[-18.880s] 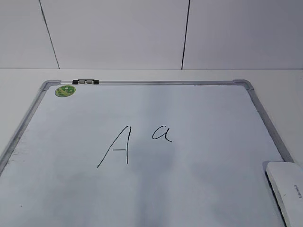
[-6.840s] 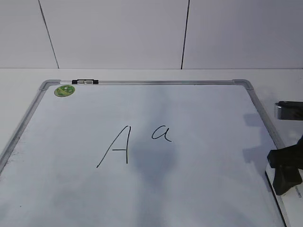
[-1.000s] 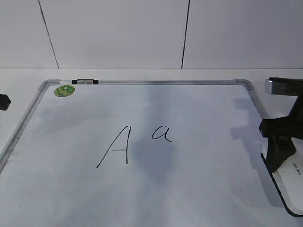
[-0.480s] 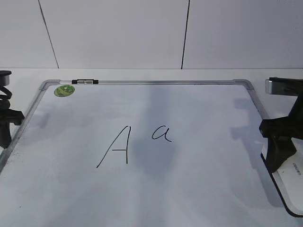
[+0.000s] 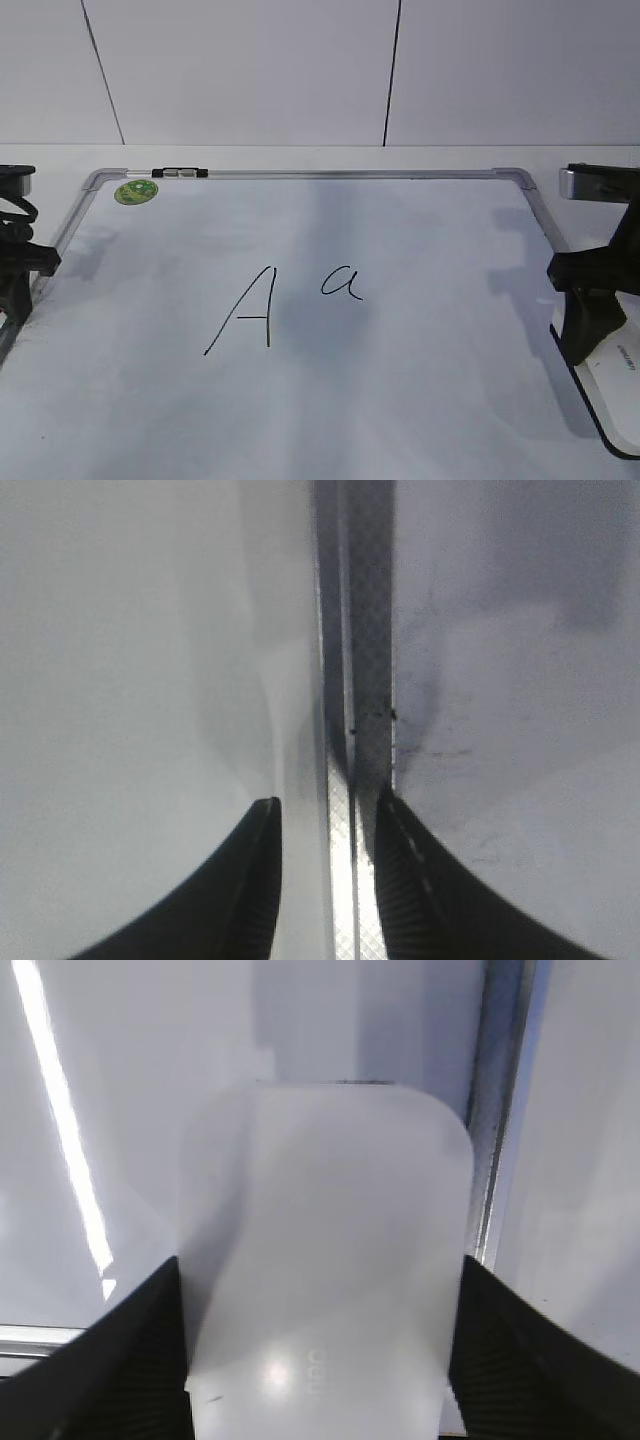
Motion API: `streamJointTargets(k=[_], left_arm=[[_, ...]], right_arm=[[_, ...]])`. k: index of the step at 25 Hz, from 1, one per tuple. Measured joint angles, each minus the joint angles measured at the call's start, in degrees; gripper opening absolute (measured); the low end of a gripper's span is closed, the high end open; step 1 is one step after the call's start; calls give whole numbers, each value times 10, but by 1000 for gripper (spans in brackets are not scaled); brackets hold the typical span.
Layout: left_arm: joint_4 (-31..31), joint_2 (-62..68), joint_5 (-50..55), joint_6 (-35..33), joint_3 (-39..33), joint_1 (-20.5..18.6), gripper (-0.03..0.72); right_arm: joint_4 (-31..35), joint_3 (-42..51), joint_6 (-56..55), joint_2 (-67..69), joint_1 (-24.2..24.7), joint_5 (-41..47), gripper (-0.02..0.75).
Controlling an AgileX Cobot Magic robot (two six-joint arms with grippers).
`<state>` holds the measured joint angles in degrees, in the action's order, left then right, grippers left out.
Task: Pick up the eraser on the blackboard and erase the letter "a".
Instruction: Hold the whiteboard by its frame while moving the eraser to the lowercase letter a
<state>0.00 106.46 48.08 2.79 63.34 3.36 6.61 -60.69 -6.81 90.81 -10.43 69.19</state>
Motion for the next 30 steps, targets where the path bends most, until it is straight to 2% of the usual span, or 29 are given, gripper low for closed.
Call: streamJointTargets(k=[10, 13, 21, 30], left_arm=[[-4, 6, 4, 0, 6, 0, 240], [-5, 6, 4, 0, 6, 0, 209], [-8, 6, 4, 1, 6, 1, 49], [-12, 19, 11, 8, 13, 1, 17]], right_arm=[[1, 0, 1, 0, 0, 0, 560], [1, 0, 2, 0, 0, 0, 560], [2, 0, 3, 0, 0, 0, 560], [6, 0, 6, 0, 0, 0, 560]])
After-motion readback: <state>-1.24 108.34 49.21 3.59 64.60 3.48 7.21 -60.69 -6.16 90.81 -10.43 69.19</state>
